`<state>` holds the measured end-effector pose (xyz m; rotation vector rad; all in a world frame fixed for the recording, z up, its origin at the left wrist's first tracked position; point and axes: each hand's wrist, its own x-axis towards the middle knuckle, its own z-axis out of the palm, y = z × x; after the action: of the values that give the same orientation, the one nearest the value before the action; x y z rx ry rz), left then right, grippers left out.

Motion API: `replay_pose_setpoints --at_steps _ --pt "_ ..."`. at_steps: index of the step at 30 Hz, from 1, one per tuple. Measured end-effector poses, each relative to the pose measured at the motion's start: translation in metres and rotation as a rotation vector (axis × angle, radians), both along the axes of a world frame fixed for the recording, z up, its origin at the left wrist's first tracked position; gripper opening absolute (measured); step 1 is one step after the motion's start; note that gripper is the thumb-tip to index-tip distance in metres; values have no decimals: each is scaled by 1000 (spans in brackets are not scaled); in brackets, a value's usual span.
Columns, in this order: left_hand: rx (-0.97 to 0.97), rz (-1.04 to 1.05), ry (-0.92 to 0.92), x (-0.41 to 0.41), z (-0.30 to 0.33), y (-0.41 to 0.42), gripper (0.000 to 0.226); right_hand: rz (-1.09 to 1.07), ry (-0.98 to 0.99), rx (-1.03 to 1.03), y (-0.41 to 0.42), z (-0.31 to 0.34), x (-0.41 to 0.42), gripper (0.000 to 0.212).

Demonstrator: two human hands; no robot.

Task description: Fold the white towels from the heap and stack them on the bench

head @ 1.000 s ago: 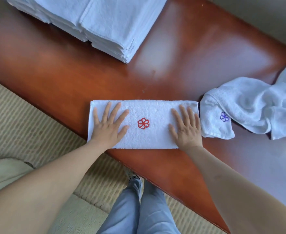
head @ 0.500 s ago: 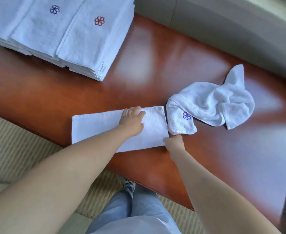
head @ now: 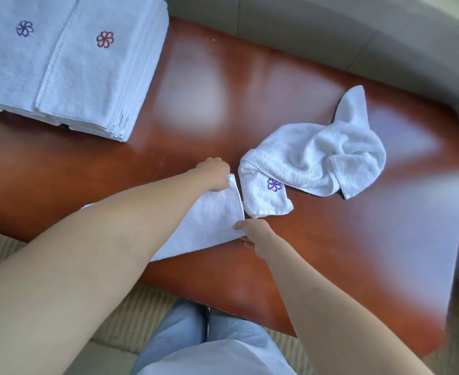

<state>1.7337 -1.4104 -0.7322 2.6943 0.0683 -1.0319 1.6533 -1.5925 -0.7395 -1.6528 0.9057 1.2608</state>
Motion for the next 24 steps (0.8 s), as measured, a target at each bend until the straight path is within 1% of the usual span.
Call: replay_pose_setpoints --at_steps 2,4,6,8,10,13,15,17,20,24 --pt "-96 26 -28 -2 10 13 11 73 -58 7 -1 6 4 30" --pt "-154 96 -73 -5 26 31 13 165 -169 22 2 14 9 20" --pt "-188 164 -118 -9 47 52 13 211 -285 17 12 28 18 14" --pt "-192 201 -172 -14 69 75 12 214 -364 22 28 46 29 14" --pt "-182 239 -228 -23 93 101 17 269 -460 30 51 66 38 16" --pt "-179 272 -286 -41 128 145 35 338 -621 44 90 102 43 15" --pt "-153 269 -320 -54 150 176 39 362 -716 64 122 127 41 17" --pt "-125 281 -354 -71 170 210 34 384 -776 99 155 152 36 20" --pt "-130 304 -408 -101 197 258 25 428 -849 155 200 185 20 17" --pt "-175 355 -482 -135 224 317 21 512 -976 110 255 224 -4 14"
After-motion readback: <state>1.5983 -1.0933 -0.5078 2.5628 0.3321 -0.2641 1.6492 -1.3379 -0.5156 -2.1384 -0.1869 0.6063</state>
